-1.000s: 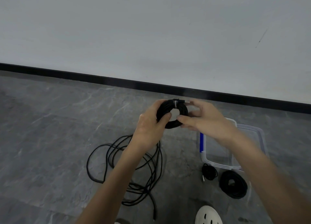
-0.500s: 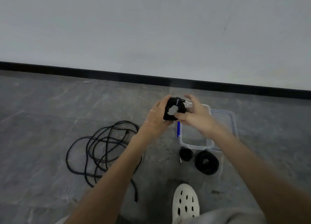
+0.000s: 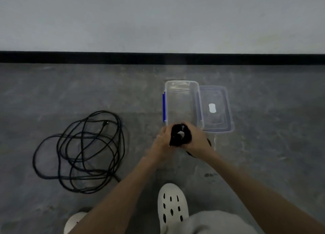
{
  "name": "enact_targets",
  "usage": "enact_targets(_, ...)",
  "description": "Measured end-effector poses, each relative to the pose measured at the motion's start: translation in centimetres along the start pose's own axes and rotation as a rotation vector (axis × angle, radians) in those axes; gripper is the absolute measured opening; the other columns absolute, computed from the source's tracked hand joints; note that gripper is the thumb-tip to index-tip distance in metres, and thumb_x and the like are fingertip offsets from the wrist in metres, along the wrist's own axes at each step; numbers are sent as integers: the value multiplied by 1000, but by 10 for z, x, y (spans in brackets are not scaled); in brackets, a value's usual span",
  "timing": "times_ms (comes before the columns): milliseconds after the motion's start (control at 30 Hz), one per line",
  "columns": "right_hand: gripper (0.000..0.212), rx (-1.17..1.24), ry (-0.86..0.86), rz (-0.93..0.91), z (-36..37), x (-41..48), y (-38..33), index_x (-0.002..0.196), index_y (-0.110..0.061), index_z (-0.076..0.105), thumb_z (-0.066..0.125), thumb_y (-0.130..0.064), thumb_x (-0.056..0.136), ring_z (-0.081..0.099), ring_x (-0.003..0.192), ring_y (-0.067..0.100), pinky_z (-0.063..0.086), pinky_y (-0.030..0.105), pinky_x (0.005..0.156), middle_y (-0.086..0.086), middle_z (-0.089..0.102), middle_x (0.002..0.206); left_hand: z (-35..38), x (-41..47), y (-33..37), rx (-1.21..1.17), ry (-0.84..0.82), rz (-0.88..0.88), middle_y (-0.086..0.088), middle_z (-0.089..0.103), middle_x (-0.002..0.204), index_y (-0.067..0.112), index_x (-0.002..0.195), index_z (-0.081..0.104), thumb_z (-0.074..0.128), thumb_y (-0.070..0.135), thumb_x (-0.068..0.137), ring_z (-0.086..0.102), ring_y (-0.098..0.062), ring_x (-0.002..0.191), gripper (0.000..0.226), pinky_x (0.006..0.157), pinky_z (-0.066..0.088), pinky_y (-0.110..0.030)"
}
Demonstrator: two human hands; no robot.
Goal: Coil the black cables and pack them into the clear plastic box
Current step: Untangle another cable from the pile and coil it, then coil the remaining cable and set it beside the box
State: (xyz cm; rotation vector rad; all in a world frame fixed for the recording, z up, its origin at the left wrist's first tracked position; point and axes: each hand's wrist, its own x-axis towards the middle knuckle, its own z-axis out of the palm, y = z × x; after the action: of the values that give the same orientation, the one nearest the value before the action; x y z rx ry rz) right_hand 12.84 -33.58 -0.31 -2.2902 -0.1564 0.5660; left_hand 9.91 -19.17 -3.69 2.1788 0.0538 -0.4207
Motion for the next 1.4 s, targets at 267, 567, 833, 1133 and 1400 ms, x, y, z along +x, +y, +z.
enact_targets(267, 79, -113, -100, 173, 80, -4, 77, 138, -20, 42, 79, -19, 68, 62, 105, 29, 52, 36, 84, 12, 64, 114, 61, -11, -71, 190, -108, -114, -11, 48, 137, 15, 147, 33, 61, 27, 92, 52, -29, 121, 62, 100, 44, -40)
enact_targets(567, 58, -87, -101, 192, 117, -7, 115, 121, -13, 53, 77, -17, 68, 61, 92, 33, 51, 42, 75, 15, 65, 100, 102, -22, -105, 241, -121, -152, -9, 48, 136, 17, 142, 34, 58, 16, 93, 57, -28, 113, 55, 92, 49, -38)
enact_targets(833, 74, -156, -178, 287, 125, 3, 126, 140, -18, 40, 73, -23, 75, 55, 102, 39, 46, 39, 86, 22, 54, 118, 112, -10, -110, 198, -103, -186, -9, 45, 134, 13, 140, 40, 64, 6, 87, 58, -29, 108, 58, 88, 47, -33)
enact_targets(1133, 69, -402, -198, 280, 110, -10, 96, 137, -11, 32, 71, -20, 81, 54, 106, 38, 47, 40, 82, 17, 36, 124, 98, -27, -109, 331, -10, -81, -10, 54, 116, 9, 127, 50, 67, 4, 80, 59, -26, 95, 50, 73, 55, -36)
enact_targets(1400, 31, -717, -182, -134, 88, 25, 22, 116, -3, 48, 55, -17, 90, 56, 93, 40, 52, 44, 68, 20, 49, 108, 22, -43, -115, 496, 166, -5, -11, 64, 93, 4, 105, 64, 77, -1, 64, 66, -28, 79, 43, 62, 57, -32)
